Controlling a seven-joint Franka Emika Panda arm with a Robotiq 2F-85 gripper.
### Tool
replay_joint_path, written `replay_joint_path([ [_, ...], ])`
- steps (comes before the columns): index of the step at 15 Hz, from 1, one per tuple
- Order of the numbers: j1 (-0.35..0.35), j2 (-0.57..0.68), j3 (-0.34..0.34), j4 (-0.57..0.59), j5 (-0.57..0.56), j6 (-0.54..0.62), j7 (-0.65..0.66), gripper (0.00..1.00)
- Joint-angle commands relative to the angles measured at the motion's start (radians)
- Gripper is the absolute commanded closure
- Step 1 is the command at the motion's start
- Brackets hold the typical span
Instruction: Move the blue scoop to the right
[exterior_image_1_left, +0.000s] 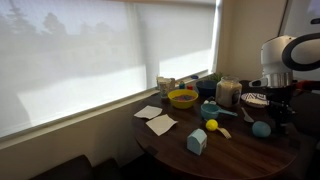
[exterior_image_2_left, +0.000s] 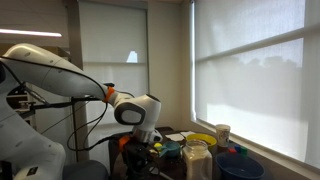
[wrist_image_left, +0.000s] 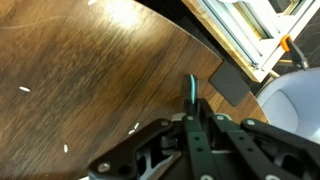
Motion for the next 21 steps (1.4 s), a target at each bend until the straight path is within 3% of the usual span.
replay_joint_path([
  [1,-0.014,-0.003,0.0,-0.002,-0.001,-0.002,-0.016,0.92],
  [9,-0.057,-0.076,0.076,0.021,-0.152,-0.06,0.128,0.98],
  [16,-0.039,-0.062,0.2,0.045,-0.369,-0.078,0.443,0.98],
  [21,-0.019,-0.047,0.267,0.044,-0.406,-0.06,0.646,0.98],
])
